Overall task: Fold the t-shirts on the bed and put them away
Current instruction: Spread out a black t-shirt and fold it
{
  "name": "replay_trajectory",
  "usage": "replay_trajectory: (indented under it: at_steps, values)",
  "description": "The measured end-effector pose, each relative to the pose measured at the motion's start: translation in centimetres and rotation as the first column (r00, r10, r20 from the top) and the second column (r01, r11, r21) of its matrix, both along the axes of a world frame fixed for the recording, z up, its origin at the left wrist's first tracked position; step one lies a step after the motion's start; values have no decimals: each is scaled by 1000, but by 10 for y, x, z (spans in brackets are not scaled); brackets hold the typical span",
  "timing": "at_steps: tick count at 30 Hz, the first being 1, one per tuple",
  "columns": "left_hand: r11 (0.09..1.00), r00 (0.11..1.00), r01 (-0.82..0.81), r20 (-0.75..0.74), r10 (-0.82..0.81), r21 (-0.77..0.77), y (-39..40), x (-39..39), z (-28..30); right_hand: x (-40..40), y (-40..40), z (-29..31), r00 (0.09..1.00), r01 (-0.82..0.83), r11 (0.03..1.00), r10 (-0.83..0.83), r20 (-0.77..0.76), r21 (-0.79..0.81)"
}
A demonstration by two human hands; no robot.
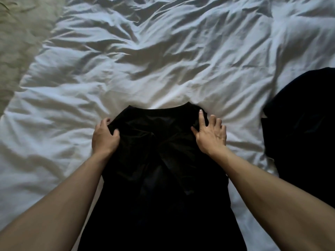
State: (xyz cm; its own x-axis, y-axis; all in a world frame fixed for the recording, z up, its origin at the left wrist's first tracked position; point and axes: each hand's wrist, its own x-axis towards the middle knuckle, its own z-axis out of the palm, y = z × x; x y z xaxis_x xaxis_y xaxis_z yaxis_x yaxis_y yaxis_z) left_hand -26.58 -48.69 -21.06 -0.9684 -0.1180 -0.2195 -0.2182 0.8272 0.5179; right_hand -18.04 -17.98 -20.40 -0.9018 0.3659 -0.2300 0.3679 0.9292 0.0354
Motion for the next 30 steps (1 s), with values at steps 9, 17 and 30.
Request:
replay_trajectory:
  at_steps: [9,17,30]
  values:
    - [810,761,486,-297,-576,-327,33,50,11,20,-25,5,755,-575,818,546,-364,33]
    - [835,875,413,-97,-475,-364,65,114,-11,47,-44,-17,951,-302,953,299,-81,-28]
    - [940,923,238,-246,-297,-243,55,79,6,42,-27,-6,967,-224,973,215,-136,-51]
